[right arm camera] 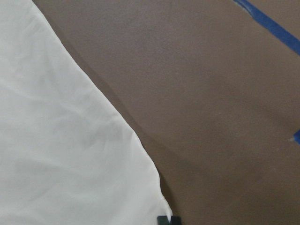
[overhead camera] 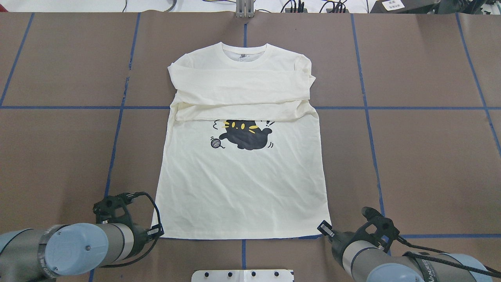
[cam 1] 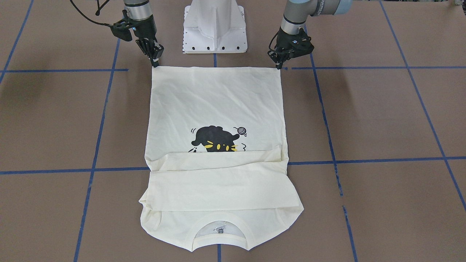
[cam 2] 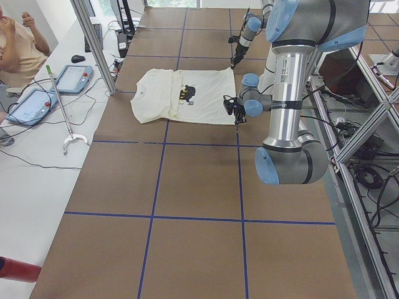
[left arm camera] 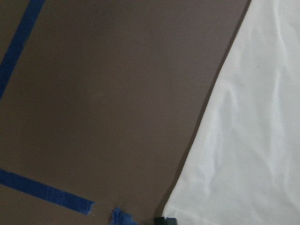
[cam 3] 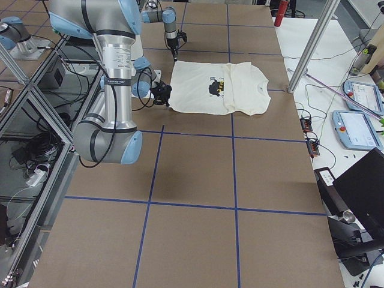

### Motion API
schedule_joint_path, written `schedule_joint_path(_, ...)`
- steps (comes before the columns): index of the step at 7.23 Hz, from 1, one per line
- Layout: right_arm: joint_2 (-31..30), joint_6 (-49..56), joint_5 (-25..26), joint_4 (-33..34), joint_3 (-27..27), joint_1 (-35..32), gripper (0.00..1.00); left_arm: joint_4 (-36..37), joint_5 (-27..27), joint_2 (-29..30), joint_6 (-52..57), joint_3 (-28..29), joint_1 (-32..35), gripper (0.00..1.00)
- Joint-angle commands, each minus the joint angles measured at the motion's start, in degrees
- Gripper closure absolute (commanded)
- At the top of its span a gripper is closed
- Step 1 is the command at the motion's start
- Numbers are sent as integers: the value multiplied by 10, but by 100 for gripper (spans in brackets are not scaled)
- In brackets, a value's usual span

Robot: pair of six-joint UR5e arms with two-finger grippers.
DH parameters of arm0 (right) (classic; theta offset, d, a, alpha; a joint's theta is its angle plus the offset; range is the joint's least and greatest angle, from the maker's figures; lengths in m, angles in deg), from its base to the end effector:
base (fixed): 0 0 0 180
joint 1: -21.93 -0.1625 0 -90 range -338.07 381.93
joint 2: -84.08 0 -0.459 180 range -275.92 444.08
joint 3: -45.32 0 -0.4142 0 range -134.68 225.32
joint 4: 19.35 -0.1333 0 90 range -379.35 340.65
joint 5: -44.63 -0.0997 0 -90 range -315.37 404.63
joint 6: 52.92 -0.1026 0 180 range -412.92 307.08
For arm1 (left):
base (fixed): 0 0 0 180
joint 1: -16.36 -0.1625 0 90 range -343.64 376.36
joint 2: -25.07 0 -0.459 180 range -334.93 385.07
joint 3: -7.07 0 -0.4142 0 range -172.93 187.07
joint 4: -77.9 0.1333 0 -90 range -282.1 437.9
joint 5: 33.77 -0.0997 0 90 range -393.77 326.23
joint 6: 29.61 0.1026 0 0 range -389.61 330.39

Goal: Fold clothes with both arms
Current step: 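Lift the hem with both grippers and fold it toward the collar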

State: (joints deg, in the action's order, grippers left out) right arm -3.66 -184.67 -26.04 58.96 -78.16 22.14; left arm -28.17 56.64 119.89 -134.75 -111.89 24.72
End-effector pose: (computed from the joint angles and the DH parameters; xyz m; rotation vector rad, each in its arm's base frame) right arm -0.4937 -0.1655 0.3713 0.0033 -0.9055 0.8160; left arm 0.5007 -0.2076 0.3795 -0.0585 0.8738 -0.3807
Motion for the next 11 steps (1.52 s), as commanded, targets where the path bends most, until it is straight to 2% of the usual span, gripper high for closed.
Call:
schedule_joint_path(1, 0, -1, 0, 0, -4, -1, 100, 1, 6, -8, -3, -45, 2, 100)
schedule_joint_path(3, -19, -1, 0, 1, -42, 29, 100, 15, 6, -13, -43, -88, -23, 100)
schedule_joint_path(5, -38, -2, 3, 56, -122, 48, 100, 59, 7, -12, -55, -155, -33, 100)
schedule_joint_path(6, -32, 2, 2, 98, -152, 17, 100, 68, 19, -4, -55, -180, -26, 100)
schedule_joint_path(7, -9, 30, -2, 109, -153, -22, 100, 67, 20, 0, -43, -179, -5, 100)
schedule_joint_path(8, 21, 94, -10, 111, -136, -54, 100, 67, 20, 12, 4, -175, 57, 100)
schedule_joint_path(9, 61, 159, -64, 112, -107, -133, 100, 68, 21, 39, 63, -148, 110, 100)
schedule_joint_path(10, 97, 217, -165, 111, -58, -230, 100, 65, 24, 80, 91, -89, 156, 100)
schedule_joint_path(11, 144, 266, -217, 111, 5, -298, 100, 63, 24, 121, 118, -40, 188, 100)
